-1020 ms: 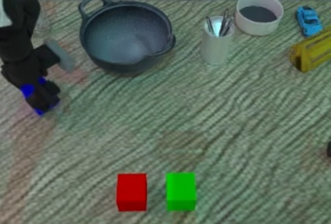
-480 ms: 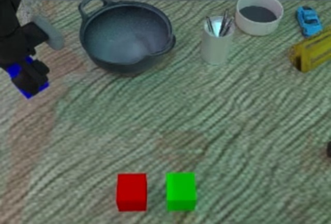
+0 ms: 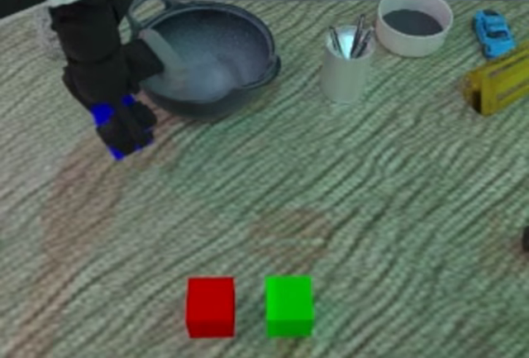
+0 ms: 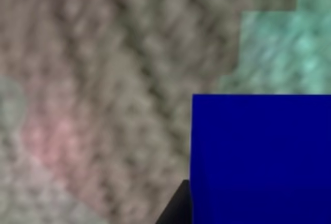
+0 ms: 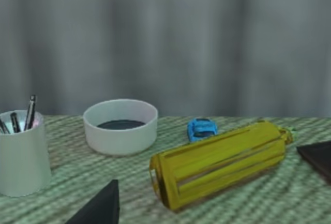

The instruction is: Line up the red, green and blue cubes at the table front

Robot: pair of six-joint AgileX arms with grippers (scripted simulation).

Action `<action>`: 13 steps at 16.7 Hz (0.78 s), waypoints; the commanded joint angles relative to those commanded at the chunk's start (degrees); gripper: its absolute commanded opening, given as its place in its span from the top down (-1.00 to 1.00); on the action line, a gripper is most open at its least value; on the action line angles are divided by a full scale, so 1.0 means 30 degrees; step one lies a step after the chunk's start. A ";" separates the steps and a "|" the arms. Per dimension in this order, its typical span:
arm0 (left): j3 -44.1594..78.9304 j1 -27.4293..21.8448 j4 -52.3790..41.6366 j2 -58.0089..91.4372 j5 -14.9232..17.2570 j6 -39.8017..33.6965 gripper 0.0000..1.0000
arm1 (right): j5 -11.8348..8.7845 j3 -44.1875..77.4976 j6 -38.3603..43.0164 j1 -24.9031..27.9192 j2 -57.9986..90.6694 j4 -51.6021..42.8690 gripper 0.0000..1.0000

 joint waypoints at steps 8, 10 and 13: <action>0.1049 -1.1616 -0.0951 0.0203 0.0042 -0.2707 1.00 | 0.0000 0.0000 0.0000 0.0000 0.0000 0.0000 -1.00; 0.1190 -1.3461 -0.1031 0.0086 0.0013 -0.3255 1.00 | 0.0000 0.0000 0.0000 0.0000 0.0000 0.0000 -1.00; 0.1265 -1.4692 -0.1047 -0.0076 -0.0031 -0.3684 1.00 | 0.0000 0.0000 0.0000 0.0000 0.0000 0.0000 -1.00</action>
